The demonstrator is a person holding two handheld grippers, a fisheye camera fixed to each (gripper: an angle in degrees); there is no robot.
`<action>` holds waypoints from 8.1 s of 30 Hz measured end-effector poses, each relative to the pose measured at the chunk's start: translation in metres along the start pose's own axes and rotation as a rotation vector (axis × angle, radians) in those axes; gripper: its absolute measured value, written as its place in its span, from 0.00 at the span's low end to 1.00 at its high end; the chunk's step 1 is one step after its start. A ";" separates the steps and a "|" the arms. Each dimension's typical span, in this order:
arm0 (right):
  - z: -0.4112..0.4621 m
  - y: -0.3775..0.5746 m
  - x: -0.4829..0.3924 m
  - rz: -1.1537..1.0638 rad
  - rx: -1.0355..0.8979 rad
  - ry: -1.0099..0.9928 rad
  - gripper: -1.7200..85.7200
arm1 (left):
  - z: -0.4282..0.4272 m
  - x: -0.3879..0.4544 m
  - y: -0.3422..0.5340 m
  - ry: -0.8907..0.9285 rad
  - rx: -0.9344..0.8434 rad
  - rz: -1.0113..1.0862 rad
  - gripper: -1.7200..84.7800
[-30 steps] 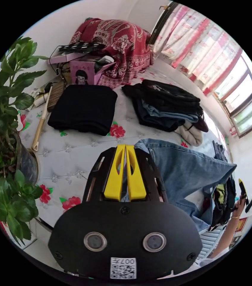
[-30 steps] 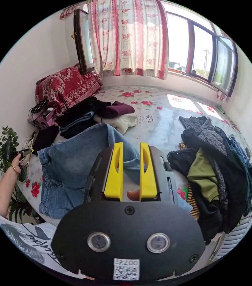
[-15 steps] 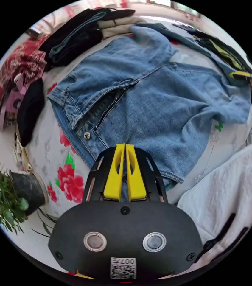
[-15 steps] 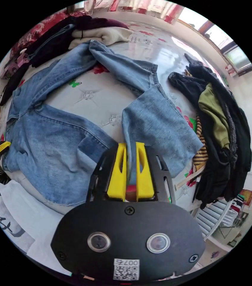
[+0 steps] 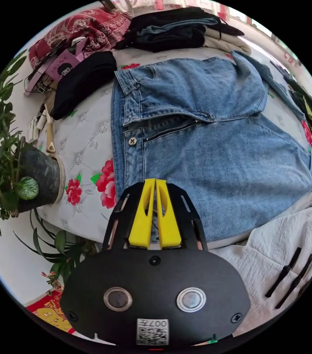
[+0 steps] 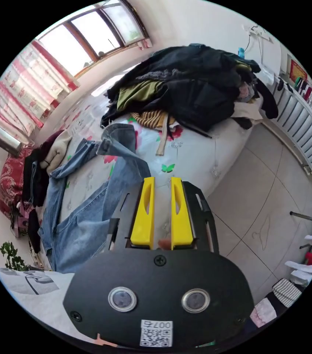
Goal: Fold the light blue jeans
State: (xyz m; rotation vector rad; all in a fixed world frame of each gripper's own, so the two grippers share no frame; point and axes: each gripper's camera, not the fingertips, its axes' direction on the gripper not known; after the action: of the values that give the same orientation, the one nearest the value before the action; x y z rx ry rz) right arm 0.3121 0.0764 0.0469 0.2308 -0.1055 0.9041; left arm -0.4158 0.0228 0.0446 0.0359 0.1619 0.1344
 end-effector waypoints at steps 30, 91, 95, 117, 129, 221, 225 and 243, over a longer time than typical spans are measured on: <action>0.094 -0.208 -0.243 -0.577 0.036 0.179 0.05 | 0.057 0.008 -0.172 0.010 -0.040 0.041 0.01; -0.058 -0.049 -0.057 -0.136 -0.242 -0.161 0.14 | -0.014 -0.085 0.114 0.122 0.080 -0.395 0.09; -0.058 -0.057 -0.086 -0.247 -0.264 -0.129 0.15 | -0.001 -0.104 0.137 0.153 0.018 -0.519 0.13; -0.081 -0.070 0.018 -0.020 -0.341 -0.238 0.03 | -0.040 -0.161 0.162 0.298 0.173 -0.503 0.02; -0.130 -0.069 0.055 0.095 -0.322 -0.286 0.10 | -0.035 -0.212 0.188 0.369 0.086 -0.553 0.11; 0.301 -0.098 -0.250 -0.842 -0.459 -0.006 0.09 | 0.046 0.019 0.057 -0.063 -0.004 -0.349 0.01; 0.290 -0.113 -0.268 -0.921 -0.338 0.087 0.04 | 0.066 0.023 0.057 -0.087 -0.064 -0.311 0.01; 0.345 -0.031 -0.260 -0.851 -0.397 -0.427 0.08 | 0.038 -0.017 0.096 0.057 0.099 -0.308 0.01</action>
State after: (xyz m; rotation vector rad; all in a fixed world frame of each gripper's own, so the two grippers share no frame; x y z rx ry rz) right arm 0.1790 -0.2252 0.3283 0.0750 -0.5342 -0.0328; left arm -0.4385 0.1150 0.0896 0.1056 0.2286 -0.1801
